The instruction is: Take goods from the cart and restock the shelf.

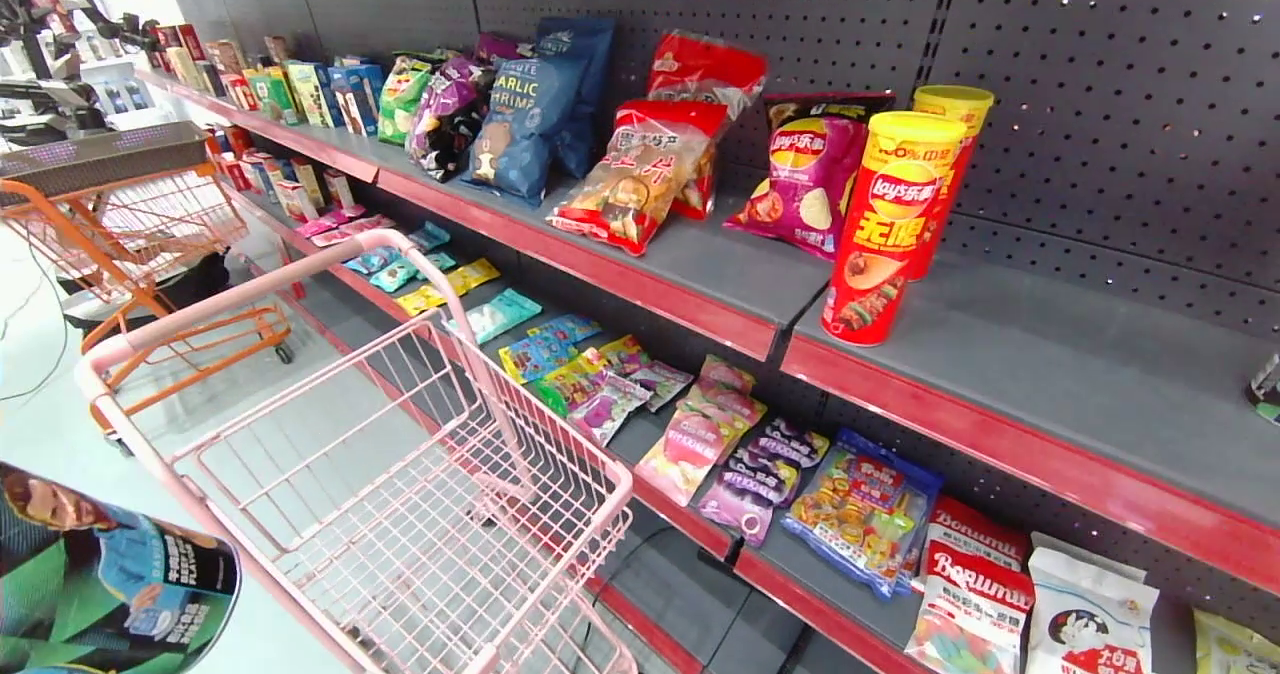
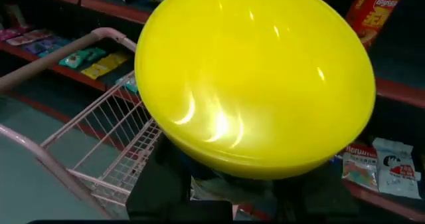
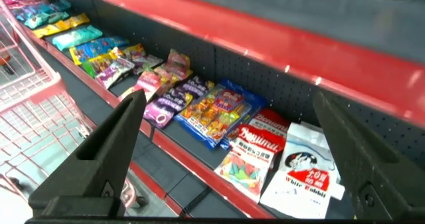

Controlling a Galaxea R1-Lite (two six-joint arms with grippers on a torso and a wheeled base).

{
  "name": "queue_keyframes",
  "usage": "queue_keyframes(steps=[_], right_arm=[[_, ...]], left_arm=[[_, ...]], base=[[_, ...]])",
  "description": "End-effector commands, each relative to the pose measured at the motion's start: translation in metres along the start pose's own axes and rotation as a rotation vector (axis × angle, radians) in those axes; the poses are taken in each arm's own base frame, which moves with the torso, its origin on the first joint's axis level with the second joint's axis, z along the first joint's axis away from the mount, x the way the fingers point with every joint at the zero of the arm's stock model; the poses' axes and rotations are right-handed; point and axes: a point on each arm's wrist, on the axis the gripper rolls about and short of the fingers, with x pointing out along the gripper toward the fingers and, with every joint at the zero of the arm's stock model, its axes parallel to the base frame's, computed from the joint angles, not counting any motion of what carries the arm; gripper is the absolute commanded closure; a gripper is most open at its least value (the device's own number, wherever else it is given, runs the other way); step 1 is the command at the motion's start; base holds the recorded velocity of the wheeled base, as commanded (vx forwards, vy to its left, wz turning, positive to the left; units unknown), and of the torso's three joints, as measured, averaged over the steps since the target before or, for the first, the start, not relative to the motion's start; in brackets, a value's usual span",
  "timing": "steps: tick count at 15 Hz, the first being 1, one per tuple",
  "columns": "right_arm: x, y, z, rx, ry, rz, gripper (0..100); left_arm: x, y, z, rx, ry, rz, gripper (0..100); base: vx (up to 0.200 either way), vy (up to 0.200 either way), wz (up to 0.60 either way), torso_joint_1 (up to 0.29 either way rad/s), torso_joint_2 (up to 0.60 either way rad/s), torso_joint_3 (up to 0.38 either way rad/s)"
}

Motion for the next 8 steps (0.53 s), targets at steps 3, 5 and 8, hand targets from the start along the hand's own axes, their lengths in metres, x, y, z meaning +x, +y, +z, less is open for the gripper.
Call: queue_keyframes(steps=[3, 5, 8], right_arm=[[0.0002, 0.0000, -0.0005, 0.001, 0.003, 0.000, 0], [0.0001, 0.0000, 0.0000, -0.002, 0.002, 0.000, 0], [0.0001, 0.0000, 0.0000, -0.002, 0.002, 0.000, 0]], left_arm=[[0.0005, 0.0017, -0.0145, 0.019, 0.027, 0.012, 100], [-0.0028, 0.0013, -0.0171, 0.023, 0.019, 0.011, 100], [-0.0053, 0.0014, -0.0179, 0.028, 0.008, 0.033, 100]], base=[[0.000, 0.000, 0.00, 0.230, -0.58, -0.343], [0.000, 0.000, 0.00, 0.176, -0.43, -0.251], [0.000, 0.000, 0.00, 0.173, -0.39, -0.222]])
